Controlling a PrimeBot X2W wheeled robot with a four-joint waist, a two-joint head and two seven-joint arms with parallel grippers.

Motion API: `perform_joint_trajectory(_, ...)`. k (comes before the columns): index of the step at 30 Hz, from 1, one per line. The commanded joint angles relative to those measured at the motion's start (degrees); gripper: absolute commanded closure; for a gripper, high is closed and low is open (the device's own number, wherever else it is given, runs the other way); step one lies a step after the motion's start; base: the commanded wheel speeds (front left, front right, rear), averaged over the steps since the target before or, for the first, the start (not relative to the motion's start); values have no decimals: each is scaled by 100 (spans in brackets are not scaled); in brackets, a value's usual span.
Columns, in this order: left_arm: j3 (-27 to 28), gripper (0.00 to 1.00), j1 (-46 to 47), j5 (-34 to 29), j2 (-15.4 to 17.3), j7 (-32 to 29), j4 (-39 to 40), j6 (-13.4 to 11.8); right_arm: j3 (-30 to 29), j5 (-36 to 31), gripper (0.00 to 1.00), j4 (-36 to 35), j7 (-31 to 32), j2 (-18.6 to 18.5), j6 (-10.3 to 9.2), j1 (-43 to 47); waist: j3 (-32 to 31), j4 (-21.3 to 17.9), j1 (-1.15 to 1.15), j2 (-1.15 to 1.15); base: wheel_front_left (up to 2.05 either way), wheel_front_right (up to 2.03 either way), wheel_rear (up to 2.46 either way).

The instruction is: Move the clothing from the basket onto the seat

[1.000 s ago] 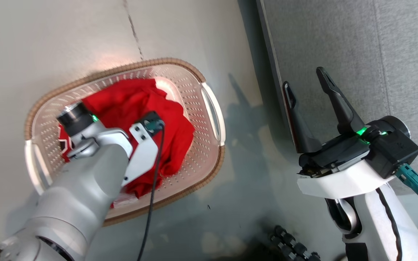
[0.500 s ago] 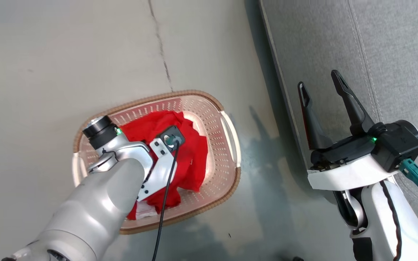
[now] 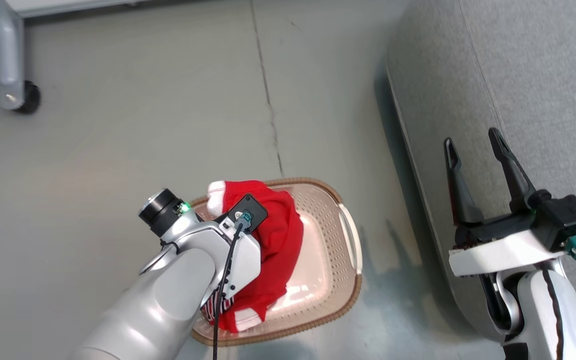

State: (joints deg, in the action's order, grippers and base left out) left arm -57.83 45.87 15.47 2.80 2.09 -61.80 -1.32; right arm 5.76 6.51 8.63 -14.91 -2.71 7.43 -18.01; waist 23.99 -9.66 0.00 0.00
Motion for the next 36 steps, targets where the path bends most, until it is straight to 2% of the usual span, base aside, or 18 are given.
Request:
perform_joint_trajectory(1, 0, 100, -93, 128, 21, 114, 65, -59, -52, -41, 0, 44, -38, -34, 11, 97, -344, 249, 0, 0, 0, 0, 0)
perform_joint_trajectory(11, -189, 100, -381, 1088, 21, 812, 659, -338, -248, -89, 0, 219, -38, -36, 11, 506, -1230, 575, 0, 0, 0, 0, 0)
perform_joint_trajectory(20, 166, 100, -556, 2014, 20, 1312, 1543, -637, -236, -37, 0, 236, -38, -36, 11, 803, -1878, 693, 0, 0, 0, 0, 0)
perform_joint_trajectory(25, 1000, 100, -758, 1636, 22, 1309, 2794, -847, -210, 5, 0, 181, -38, -36, 11, 934, -2110, 758, 0, 0, 0, 0, 0)
perform_joint_trajectory(31, 2013, 100, -1290, 1059, 17, 1311, 4079, -659, -101, 62, 0, 127, -38, -36, 11, 1077, -2355, 804, 0, 0, 0, 0, 0)
perform_joint_trajectory(36, 2503, 100, -1647, 863, 18, 1311, 4558, -460, -54, 70, 0, 76, -38, -36, 11, 1185, -2478, 835, 0, 0, 0, 0, 0)
